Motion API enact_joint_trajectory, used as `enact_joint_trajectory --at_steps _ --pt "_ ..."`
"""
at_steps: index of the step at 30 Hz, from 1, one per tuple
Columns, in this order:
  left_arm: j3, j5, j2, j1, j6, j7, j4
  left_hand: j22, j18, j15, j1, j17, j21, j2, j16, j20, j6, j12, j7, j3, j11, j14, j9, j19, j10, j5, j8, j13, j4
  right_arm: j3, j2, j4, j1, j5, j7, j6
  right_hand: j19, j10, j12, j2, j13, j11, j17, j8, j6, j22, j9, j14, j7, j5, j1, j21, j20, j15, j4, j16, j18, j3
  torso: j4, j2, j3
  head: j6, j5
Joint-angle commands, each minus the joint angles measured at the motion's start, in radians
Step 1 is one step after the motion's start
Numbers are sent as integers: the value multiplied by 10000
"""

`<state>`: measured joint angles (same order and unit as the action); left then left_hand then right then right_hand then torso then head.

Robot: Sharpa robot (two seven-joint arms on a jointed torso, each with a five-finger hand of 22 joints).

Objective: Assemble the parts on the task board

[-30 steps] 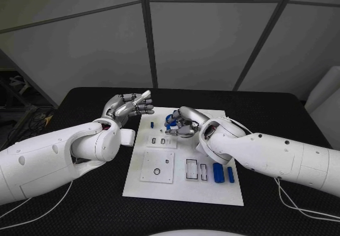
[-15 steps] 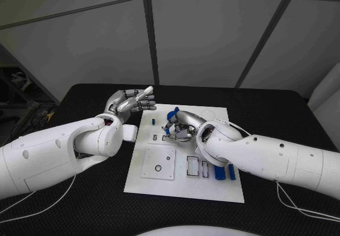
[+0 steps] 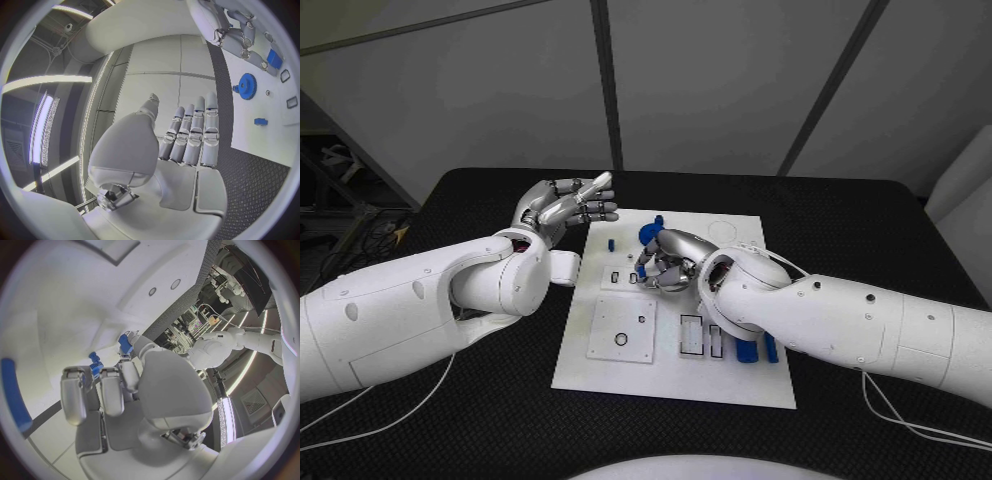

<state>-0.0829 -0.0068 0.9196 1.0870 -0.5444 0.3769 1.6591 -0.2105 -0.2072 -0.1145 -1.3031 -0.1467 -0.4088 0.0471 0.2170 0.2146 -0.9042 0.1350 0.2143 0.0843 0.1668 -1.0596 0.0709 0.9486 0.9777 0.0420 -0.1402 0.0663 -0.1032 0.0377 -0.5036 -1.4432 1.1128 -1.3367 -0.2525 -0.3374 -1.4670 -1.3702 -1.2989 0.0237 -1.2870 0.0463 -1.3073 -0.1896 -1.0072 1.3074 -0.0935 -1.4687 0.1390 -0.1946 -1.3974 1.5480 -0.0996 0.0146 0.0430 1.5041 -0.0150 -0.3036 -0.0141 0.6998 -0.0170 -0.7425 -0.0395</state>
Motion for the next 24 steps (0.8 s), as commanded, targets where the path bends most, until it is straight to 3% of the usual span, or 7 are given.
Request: enact_joint_trajectory --at_steps 1,24 --pt "-10 -79 -14 19 106 78 46 -7 303 -62 5 -12 -33 -63 -36 33 -22 -43 57 -6 49 -13 -13 24 10 43 34 -4 76 0 27 52 5 -157 -97 138 -690 62 37 -12 9 23 -1242 -68 -101 2219 -10 -719 -54 -48 28 23 68 61 -39 32 42 -39 -9 -4 -10 -5 1" --pt "-9 -79 -42 19 142 61 45 -7 303 -62 5 -12 -33 -63 -36 33 -22 -43 57 -6 49 -13 -13 24 10 43 34 -4 76 4 221 392 -34 -286 -140 329 -680 177 194 123 139 90 -1235 73 99 2209 51 -718 33 -42 137 16 35 10 -117 22 40 -50 -1 4 -2 3 31"
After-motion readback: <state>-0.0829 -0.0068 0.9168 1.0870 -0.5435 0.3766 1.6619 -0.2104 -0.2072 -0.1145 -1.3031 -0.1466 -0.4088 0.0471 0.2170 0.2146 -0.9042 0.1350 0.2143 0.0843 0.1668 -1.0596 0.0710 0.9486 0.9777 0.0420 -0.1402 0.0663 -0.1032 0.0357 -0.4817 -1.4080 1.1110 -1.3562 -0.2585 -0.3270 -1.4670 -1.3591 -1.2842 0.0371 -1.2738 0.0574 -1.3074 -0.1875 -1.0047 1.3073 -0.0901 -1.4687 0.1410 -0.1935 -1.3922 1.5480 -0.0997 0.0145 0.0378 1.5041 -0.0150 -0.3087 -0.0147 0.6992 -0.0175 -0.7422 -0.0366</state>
